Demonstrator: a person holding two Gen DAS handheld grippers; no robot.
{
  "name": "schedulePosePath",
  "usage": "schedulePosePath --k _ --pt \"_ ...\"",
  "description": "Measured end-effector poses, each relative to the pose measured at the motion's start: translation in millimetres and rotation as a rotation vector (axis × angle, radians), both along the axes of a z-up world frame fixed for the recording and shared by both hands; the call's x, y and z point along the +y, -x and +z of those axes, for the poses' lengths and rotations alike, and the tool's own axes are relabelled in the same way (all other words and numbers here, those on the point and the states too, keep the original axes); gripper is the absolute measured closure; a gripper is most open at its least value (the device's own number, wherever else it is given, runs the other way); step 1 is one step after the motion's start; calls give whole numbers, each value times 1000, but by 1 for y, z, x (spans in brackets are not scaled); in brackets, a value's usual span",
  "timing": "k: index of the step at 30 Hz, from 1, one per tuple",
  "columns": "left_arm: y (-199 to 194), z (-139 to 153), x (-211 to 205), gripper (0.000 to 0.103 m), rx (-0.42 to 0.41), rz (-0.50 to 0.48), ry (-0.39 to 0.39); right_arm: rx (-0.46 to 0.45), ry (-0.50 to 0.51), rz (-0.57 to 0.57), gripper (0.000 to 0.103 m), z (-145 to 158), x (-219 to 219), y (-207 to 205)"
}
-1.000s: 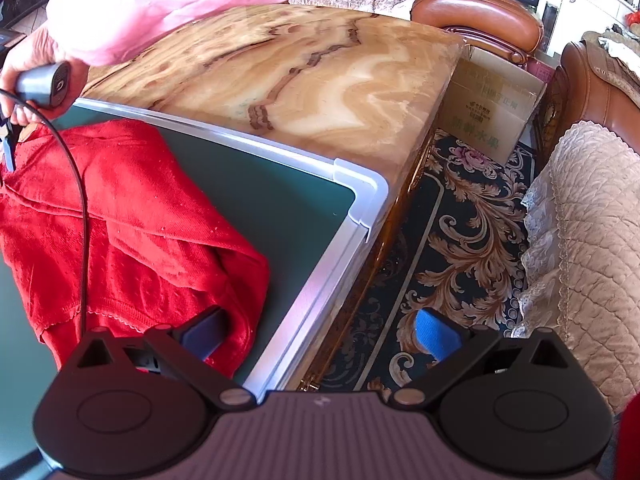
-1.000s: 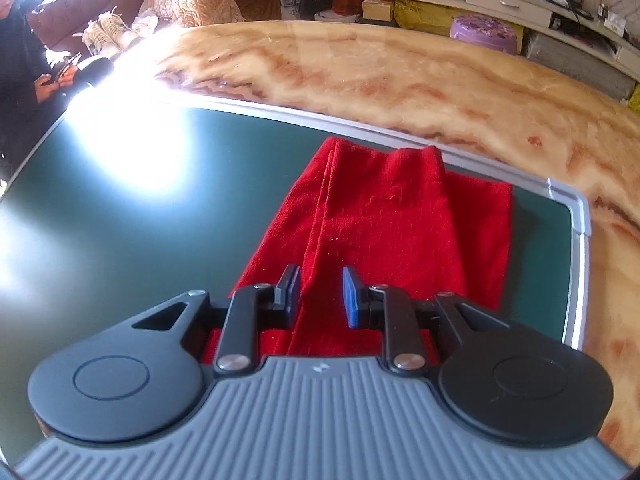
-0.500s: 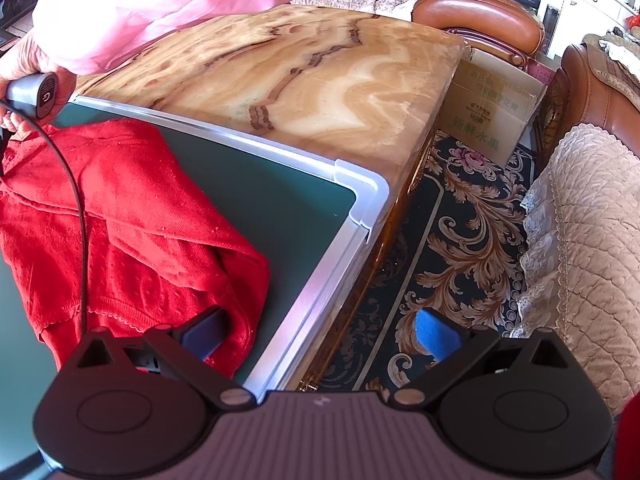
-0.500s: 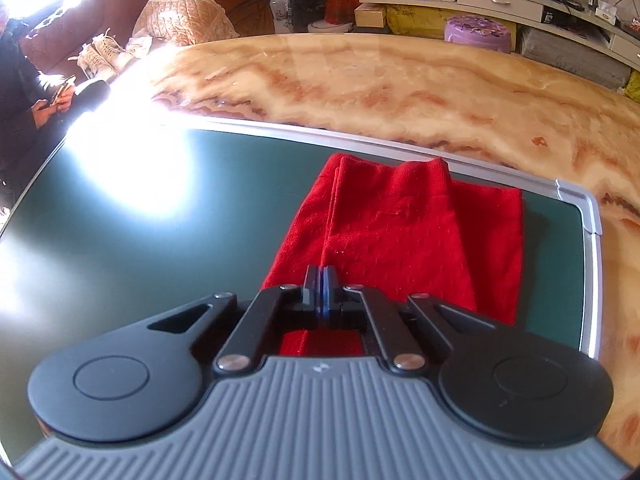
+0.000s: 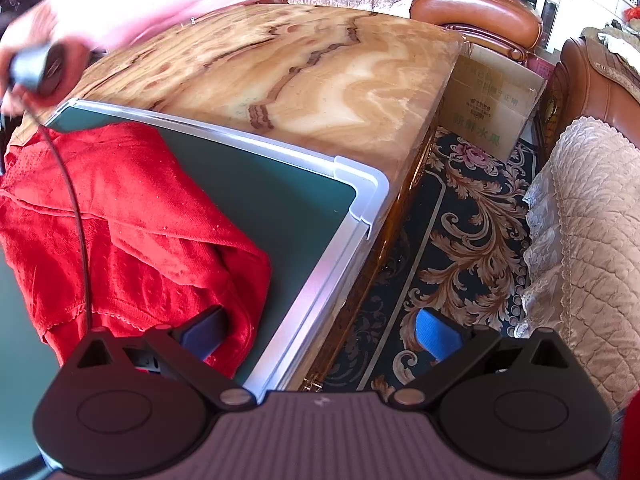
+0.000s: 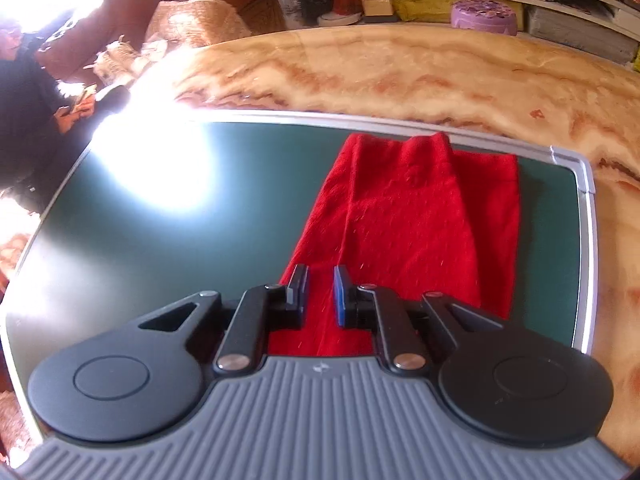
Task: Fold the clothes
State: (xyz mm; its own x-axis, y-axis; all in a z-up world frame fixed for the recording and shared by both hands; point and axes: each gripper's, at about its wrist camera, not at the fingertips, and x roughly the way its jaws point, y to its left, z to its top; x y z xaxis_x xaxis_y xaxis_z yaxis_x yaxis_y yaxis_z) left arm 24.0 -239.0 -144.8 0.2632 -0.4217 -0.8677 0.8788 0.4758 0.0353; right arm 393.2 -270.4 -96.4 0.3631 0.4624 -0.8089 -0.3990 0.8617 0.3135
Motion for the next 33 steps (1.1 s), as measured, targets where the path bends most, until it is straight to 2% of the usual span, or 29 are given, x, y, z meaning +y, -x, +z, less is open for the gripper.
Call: schedulePosePath --k 2,4,7,8,10,11,13,15,19,23,27,30,31,33 --pt "1 0 1 0 -6 -3 -3 23 -17 90 86 11 -10 32" --pt "3 1 3 0 -8 -8 -3 5 -31 186 86 28 -24 75" --pt "6 1 5 0 -15 -10 -5 34 -150 288 86 58 -53 137" --pt "6 1 5 0 -20 -6 -9 14 -136 300 76 67 -59 156" --pt "6 0 4 0 -28 2 -12 -41 6 259 58 74 -63 188" --pt "6 0 4 0 -31 3 -13 -36 67 215 57 70 -66 197" --pt "6 0 3 0 -38 3 -14 61 107 139 57 50 -73 213" --pt "10 0 3 0 -54 -5 -21 75 118 107 57 36 -79 236" --pt "13 4 9 0 -76 2 -2 -40 70 19 57 33 -87 295" --pt "7 11 19 1 -77 61 40 -84 56 -3 57 28 -80 343" --pt "9 14 20 1 -139 66 55 -81 57 -71 57 9 -79 360" --pt "9 14 20 1 -136 59 80 -67 36 -124 57 -6 -79 362" --pt "8 12 19 1 -121 50 80 -66 39 -137 58 -11 -78 362" --pt "8 7 13 1 -93 20 66 -59 34 -166 77 -17 -78 362"
